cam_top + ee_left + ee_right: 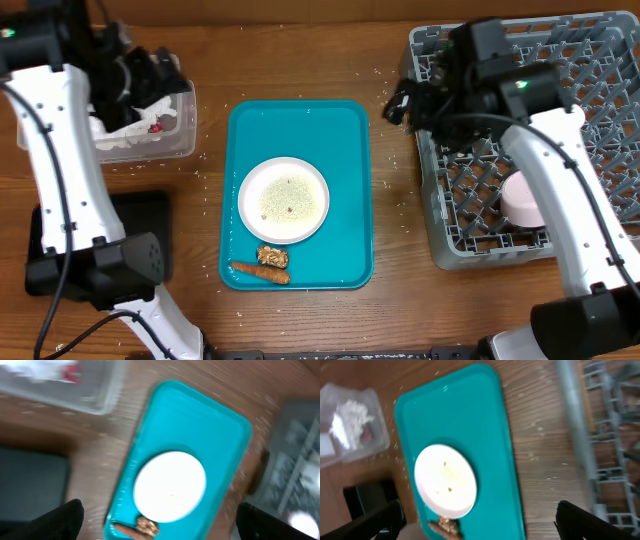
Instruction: Sort waste into correct bins and load items into the dishwasher
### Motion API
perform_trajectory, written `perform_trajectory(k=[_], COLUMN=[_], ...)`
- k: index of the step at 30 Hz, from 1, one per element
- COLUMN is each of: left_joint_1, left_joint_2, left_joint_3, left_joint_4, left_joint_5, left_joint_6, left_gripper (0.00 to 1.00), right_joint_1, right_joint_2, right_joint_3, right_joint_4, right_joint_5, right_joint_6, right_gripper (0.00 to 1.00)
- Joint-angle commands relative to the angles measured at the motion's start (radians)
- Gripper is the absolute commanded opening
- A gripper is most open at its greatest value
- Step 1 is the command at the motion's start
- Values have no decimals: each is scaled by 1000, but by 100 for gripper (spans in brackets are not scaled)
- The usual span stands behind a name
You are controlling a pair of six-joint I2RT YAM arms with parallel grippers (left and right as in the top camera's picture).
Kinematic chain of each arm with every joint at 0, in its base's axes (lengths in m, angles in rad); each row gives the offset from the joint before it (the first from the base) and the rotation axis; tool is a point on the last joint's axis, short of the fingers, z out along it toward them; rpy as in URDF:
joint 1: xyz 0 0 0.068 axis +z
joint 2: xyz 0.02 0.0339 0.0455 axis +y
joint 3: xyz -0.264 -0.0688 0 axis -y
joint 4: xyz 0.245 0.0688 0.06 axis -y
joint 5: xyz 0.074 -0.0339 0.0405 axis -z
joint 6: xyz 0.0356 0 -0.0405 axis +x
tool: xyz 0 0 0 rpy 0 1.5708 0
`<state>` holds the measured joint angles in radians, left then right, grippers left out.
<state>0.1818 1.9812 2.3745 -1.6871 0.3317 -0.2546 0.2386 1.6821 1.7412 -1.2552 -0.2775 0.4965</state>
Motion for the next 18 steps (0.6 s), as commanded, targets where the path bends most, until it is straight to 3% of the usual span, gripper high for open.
perform_trajectory(k=[1,10,14,18], left_joint_1=[-138,-556,-698,-795], left_joint_2=[-6,-6,-6,-6], left_joint_3=[-11,-177,-301,-445], left_joint_4=[-3,-3,19,168], left_joint_5=[79,-330,-357,-358], left_joint_6=[54,-248,-436,-459], left_gripper=[100,100,100,100], right_joint_1=[-106,-367,-442,-487], right_joint_2=[-10,-10,-10,-10], right_joint_3=[35,34,34,34], right_joint_4=[-18,-29,-29,-29], right_joint_5=[38,42,42,42], right_joint_6=[25,25,24,25], right_gripper=[100,100,100,100])
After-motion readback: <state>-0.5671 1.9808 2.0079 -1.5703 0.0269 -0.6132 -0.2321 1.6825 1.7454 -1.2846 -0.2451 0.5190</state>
